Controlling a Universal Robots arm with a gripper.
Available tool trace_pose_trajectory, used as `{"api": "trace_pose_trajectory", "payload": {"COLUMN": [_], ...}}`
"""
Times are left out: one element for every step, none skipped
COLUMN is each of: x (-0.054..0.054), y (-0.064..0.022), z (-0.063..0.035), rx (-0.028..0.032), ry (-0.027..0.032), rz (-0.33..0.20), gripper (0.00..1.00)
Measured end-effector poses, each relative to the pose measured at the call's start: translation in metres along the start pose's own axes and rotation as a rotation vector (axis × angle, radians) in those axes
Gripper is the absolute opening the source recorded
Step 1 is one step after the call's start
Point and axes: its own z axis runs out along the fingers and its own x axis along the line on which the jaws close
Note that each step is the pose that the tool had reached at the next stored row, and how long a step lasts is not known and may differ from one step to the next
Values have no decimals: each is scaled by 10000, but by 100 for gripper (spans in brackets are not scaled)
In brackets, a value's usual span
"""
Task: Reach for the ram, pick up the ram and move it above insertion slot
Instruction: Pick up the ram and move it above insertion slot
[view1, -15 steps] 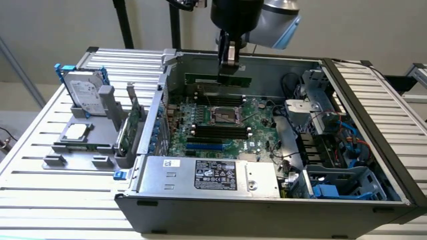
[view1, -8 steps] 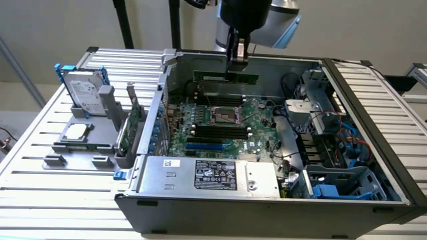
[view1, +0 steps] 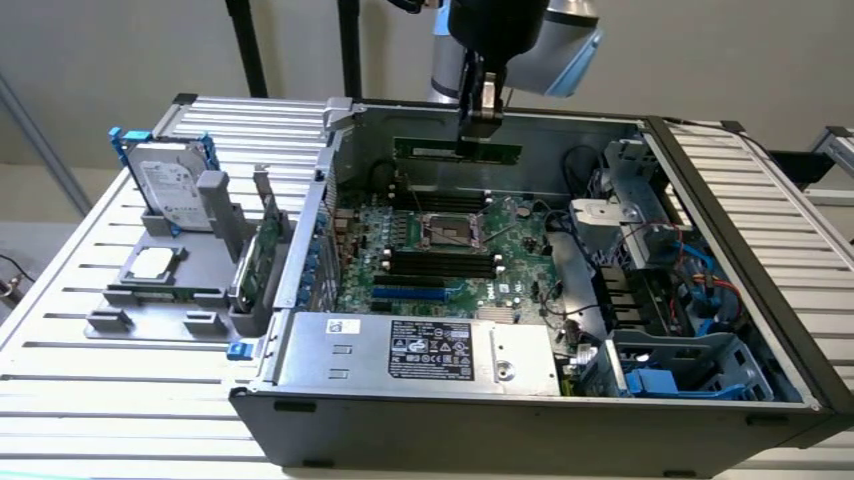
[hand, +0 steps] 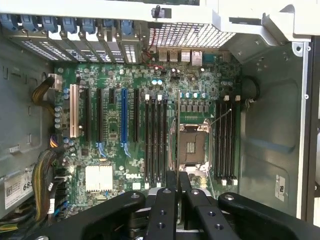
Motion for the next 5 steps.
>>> {"api": "trace_pose_trajectory", "payload": {"x": [0, 0, 0, 0, 0], "y": [0, 0, 0, 0, 0], "z": [0, 0, 0, 0, 0], "rx": [0, 0, 0, 0, 0], "ry": [0, -1, 0, -1, 0], "rz": [0, 1, 1, 1, 1], "gripper": [13, 13, 13, 13, 13]}}
